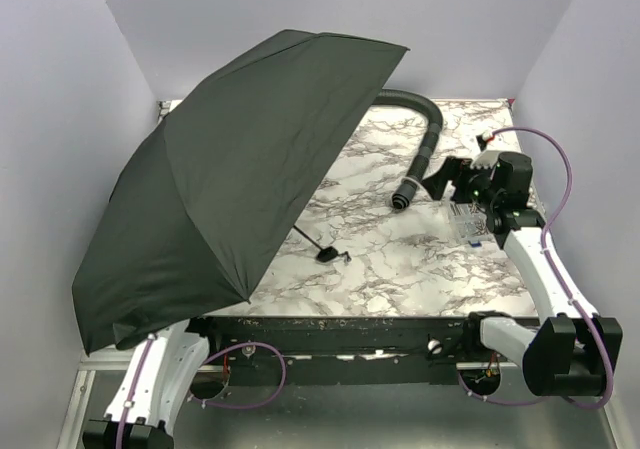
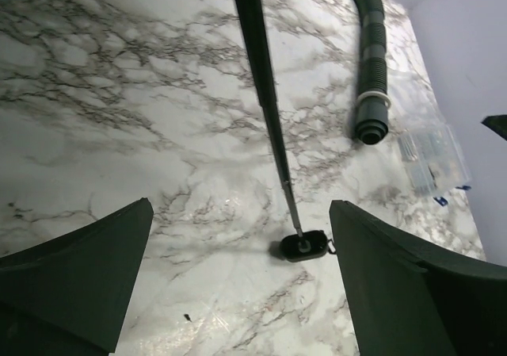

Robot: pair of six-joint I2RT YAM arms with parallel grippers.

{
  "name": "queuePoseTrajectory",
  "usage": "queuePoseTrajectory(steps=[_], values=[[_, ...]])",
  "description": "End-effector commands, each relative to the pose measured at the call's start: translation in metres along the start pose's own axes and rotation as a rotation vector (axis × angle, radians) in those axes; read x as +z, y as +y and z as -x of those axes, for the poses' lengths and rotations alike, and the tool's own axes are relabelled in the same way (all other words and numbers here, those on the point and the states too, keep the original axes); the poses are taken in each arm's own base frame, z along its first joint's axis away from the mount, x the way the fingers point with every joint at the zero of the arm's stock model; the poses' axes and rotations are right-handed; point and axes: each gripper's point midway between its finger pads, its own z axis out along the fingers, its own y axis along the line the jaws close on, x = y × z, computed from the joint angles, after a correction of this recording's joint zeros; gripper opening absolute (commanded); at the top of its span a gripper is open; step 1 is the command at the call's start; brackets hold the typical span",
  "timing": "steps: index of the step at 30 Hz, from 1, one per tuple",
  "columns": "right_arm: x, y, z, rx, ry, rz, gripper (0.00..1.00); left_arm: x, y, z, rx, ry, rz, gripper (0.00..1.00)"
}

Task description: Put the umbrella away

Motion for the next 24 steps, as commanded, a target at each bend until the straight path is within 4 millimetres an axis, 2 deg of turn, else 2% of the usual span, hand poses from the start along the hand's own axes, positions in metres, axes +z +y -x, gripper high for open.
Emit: queuePoseTrajectory(steps=[1, 4, 8, 11, 15, 18, 24], values=[[-0.004, 0.019, 0.007, -0.03, -0.011, 0.093, 1.0, -0.003, -0.024, 0.002, 0.012, 0.012, -0.113, 0.99], [-0.007, 0.039, -0.003, -0.125, 0.017, 0.244, 1.0, -0.004, -0.028, 0.001, 0.016, 0.016, -0.131, 0.99], [-0.031, 0.094, -0.033, -0.391, 0.046, 0.714, 1.0, -0.005, -0.03, 0.001, 0.008, 0.013, -0.141, 0.99], [-0.038, 0.12, -0.049, -0.515, 0.07, 0.898, 1.0, -0.004, -0.034, -0.002, -0.022, -0.001, -0.182, 0.99], [-0.013, 0.148, -0.067, -0.643, 0.157, 0.935, 1.0, -0.003, -0.038, -0.006, -0.079, -0.033, -0.24, 0.98], [0.009, 0.177, -0.085, -0.691, 0.229, 0.971, 1.0, -0.002, -0.035, -0.011, -0.109, -0.045, -0.24, 0.99], [0.052, 0.246, -0.089, -0.614, 0.215, 1.052, 1.0, 0.002, -0.025, -0.02, -0.161, -0.042, -0.214, 0.99]])
